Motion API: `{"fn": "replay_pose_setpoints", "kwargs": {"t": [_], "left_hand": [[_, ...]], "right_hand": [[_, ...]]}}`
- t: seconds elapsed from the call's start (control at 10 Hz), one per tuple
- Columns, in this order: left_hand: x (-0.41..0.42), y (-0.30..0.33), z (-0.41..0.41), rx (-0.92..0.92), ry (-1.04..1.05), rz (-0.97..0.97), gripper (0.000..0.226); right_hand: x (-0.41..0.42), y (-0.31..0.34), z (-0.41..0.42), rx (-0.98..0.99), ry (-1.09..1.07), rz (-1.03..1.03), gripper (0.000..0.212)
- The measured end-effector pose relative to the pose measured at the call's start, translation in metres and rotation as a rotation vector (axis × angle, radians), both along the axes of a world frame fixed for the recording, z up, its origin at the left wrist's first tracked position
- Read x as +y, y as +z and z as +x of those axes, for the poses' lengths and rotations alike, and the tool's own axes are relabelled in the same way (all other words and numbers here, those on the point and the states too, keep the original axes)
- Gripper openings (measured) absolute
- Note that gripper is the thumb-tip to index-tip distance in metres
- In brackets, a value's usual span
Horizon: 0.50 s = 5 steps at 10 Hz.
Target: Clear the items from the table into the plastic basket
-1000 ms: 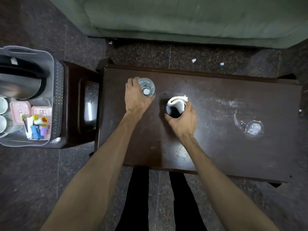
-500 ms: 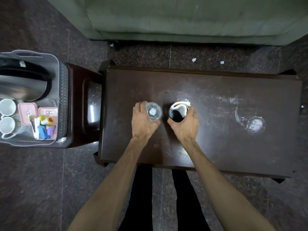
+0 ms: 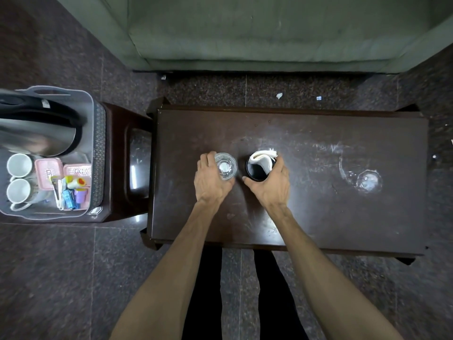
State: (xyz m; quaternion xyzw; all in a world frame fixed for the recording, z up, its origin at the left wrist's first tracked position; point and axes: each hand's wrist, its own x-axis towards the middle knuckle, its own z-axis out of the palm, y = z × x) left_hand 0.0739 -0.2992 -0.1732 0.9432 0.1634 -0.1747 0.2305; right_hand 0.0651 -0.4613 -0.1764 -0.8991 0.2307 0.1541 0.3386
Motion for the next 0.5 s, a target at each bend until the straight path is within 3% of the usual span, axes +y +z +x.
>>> {"fn": "replay_pose_setpoints", "kwargs": {"t": [0.1,0.3,0.5], "left_hand": [[0.003,0.012,-0.001,0.052,-0.047,0.031,0.091],[0.007,0.071,0.001,0.017,-0.106,0.052,0.073],[0.006,0.158,0.026,-0.179,-0.163,0.074,0.057]], "right_hand": [[-0.003,0.020,-0.006,-0.038,0.016,-0.012,0.123],[-0.001,0.082,-0.002,-0.175,0.097,-0.054,0.093],[0.010,0.163,0.033,-0.347,0.250,-0.082,0.065]]}}
